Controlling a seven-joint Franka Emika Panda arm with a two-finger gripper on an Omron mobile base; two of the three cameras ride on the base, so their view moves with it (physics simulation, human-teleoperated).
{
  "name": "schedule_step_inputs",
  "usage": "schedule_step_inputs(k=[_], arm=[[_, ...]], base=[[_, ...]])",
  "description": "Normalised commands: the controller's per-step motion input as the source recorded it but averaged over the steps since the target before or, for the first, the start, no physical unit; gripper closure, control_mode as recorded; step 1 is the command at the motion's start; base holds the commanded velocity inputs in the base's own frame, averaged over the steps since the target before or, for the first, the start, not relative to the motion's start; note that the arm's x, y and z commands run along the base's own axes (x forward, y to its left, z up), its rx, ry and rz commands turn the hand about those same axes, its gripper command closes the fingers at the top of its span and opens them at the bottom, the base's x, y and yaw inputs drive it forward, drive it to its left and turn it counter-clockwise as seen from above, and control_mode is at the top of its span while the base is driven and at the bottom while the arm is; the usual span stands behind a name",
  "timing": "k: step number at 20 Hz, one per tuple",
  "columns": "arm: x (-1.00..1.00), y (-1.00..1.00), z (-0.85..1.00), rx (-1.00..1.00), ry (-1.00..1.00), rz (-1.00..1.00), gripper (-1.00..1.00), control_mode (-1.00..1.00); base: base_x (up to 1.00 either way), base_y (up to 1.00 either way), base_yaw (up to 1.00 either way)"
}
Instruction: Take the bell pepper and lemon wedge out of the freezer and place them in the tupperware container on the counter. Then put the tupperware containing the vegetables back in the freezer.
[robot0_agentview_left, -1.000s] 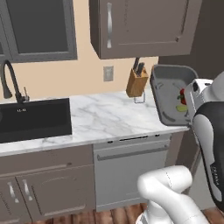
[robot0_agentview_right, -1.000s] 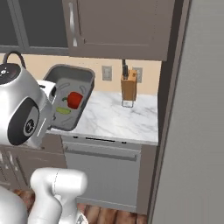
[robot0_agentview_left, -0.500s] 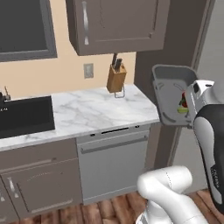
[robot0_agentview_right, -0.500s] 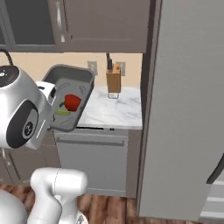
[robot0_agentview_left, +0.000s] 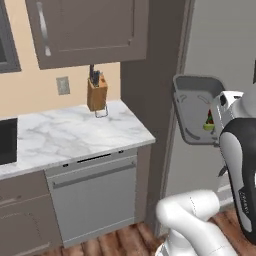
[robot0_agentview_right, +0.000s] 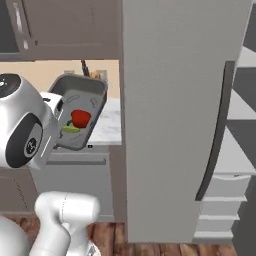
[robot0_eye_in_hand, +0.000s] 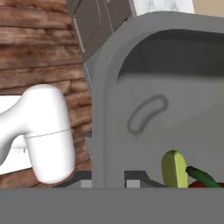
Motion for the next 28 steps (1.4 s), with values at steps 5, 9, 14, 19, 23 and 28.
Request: schedule_step_inputs(k=[5,9,14,19,23,28], arm=[[0.0,0.0,0.0,0.0,0.0,0.0,1.0,1.0],[0.0,0.0,0.0,0.0,0.0,0.0,1.0,1.0],[0.0,0.0,0.0,0.0,0.0,0.0,1.0,1.0],[0.0,0.0,0.0,0.0,0.0,0.0,1.0,1.0],[0.0,0.0,0.0,0.0,0.0,0.0,1.0,1.0],[0.0,0.0,0.0,0.0,0.0,0.0,1.0,1.0]], base=[[0.23,-0.81,-0.17],[0.29,-0.68,-0.05],[0.42,-0.67,0.0],[0.47,-0.63,0.03],[0.45,-0.34,0.06],[0.38,-0.02,0.05]])
